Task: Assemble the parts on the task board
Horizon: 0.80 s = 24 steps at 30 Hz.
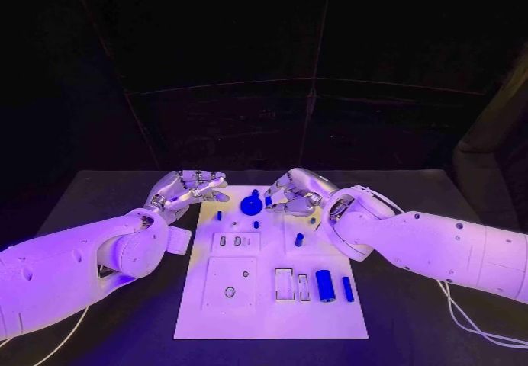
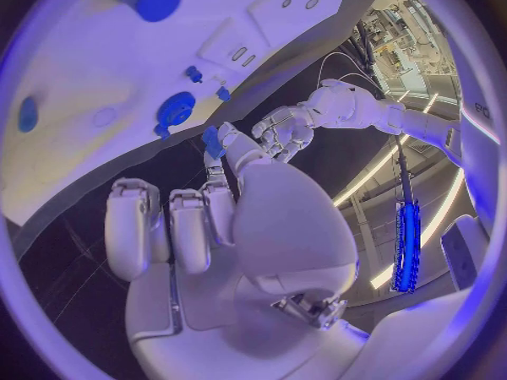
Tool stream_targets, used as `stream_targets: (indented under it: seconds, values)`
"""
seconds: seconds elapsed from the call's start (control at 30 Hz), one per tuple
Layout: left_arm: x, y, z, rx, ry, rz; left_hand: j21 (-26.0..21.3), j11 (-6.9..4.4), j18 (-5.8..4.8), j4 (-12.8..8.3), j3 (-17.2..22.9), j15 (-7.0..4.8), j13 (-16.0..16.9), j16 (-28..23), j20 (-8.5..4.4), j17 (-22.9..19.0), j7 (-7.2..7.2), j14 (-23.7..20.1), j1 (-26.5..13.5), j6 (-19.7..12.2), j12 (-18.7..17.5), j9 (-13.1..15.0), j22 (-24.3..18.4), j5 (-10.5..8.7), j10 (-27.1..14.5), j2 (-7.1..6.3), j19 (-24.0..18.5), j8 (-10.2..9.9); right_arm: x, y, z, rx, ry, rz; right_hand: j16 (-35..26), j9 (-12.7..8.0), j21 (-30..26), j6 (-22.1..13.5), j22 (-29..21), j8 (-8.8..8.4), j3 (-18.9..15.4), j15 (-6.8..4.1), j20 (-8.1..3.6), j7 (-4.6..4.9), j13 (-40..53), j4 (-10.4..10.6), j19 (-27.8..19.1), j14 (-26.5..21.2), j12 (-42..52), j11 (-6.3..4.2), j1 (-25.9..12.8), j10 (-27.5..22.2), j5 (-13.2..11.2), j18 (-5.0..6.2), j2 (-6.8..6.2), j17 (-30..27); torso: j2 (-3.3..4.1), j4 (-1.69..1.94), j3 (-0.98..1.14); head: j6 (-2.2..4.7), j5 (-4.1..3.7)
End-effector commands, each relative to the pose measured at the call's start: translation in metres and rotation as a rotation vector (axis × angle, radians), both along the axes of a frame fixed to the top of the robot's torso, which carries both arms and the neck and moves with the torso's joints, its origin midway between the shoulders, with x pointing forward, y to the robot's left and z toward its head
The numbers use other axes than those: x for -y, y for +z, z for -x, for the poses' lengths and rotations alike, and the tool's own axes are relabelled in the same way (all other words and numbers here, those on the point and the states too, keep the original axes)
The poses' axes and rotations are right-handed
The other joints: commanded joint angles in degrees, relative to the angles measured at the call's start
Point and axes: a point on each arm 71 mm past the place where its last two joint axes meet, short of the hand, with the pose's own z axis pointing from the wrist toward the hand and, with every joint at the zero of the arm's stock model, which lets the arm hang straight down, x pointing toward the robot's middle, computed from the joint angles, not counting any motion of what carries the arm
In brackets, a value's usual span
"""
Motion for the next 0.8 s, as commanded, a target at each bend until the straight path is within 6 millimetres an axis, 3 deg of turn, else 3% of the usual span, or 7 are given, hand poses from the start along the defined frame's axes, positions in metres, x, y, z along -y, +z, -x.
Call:
stream_targets:
  seconds: [0.03,0.13,0.23,0.37,0.53,0.8]
  values:
    - [0.0,0.002,-0.001,0.014,-0.002,0.004,-0.3,0.01,0.76,-0.3,0.0,-0.08,-0.1,-0.3,0.11,0.1,0.07,0.2,-0.2,0.4,-0.3,0.0,0.0,0.11,0.6,0.59,0.4,-0.2,-0.019,-0.006,0.004,0.003,0.032,0.07,0.2,0.1,0.3,0.5,1.7,0.33,0.6,-0.35,-0.36,-0.17,5.5,-0.1,0.2,5.0,0.0,-0.43,-0.3,0.1,0.0,-0.3,0.06,9.8,-0.18,0.26,-0.18,-0.39,0.56]
    - [-0.001,0.003,-0.002,0.013,0.003,0.004,-0.3,0.01,0.76,-0.3,0.0,-0.08,-0.1,-0.3,0.11,0.1,0.07,0.2,-0.2,0.4,-0.3,0.0,0.0,0.11,0.6,0.59,0.4,-0.2,-0.034,-0.011,0.008,0.015,0.067,0.11,0.2,0.1,0.3,0.5,1.7,0.27,1.1,-0.35,-0.37,-0.14,5.4,-0.3,0.2,5.0,0.0,-0.42,-0.4,0.1,0.2,-0.31,0.06,9.7,-0.03,0.1,-0.05,-0.63,1.27]
    - [-0.002,0.003,-0.002,0.014,0.007,0.004,-0.3,0.01,0.76,-0.3,0.0,-0.08,-0.1,-0.3,0.11,0.1,0.07,0.2,-0.2,0.4,-0.3,0.0,0.0,0.11,0.6,0.59,0.4,-0.2,-0.044,-0.019,0.012,0.015,0.093,0.148,0.2,0.1,0.2,0.5,1.7,0.25,1.2,-0.35,-0.37,-0.12,5.4,-0.3,0.2,4.9,-0.1,-0.4,-0.5,0.1,0.2,-0.3,-0.06,9.7,0.01,0.24,-0.11,-0.9,1.83]
    - [-0.003,0.004,-0.003,0.016,0.01,0.004,-0.3,-0.02,0.76,-0.3,0.0,-0.09,-0.1,-0.4,0.11,0.1,0.03,0.2,-0.2,0.5,-0.3,0.0,-0.1,0.11,0.7,0.61,0.4,-0.2,-0.054,-0.027,0.014,0.008,0.112,0.182,0.1,0.1,0.2,0.4,1.7,0.19,1.4,-0.32,-0.36,-0.07,5.4,-0.4,0.2,4.9,-0.1,-0.36,-0.9,0.1,-0.1,-0.3,-0.33,9.7,-0.08,0.15,-0.12,-1.4,2.3]
    - [-0.002,0.005,-0.003,0.018,0.01,0.005,-0.3,-0.02,0.76,-0.3,0.0,-0.09,-0.1,-0.4,0.11,0.1,0.03,0.2,-0.2,0.5,-0.3,0.0,-0.1,0.11,0.7,0.61,0.4,-0.2,-0.063,-0.037,0.018,-0.007,0.129,0.207,0.1,0.1,0.2,0.5,1.7,0.16,1.5,-0.31,-0.35,-0.06,5.4,-0.4,0.2,4.9,-0.1,-0.34,-1.1,0.1,-0.2,-0.3,-0.46,9.7,-0.04,0.03,0.01,-1.73,2.52]
    - [0.0,0.005,-0.003,0.018,0.005,0.007,-0.3,-0.02,0.76,-0.3,0.0,-0.09,-0.1,-0.4,0.11,0.1,0.03,0.2,-0.2,0.5,-0.3,0.0,-0.1,0.11,0.7,0.61,0.4,-0.2,-0.07,-0.047,0.022,-0.02,0.136,0.226,0.2,0.1,0.2,0.5,1.7,0.14,1.6,-0.3,-0.34,-0.06,5.4,-0.4,0.2,5.0,-0.1,-0.33,-1.3,0.1,-0.4,-0.31,-0.54,9.7,-0.06,0.04,0.04,-2.22,2.68]
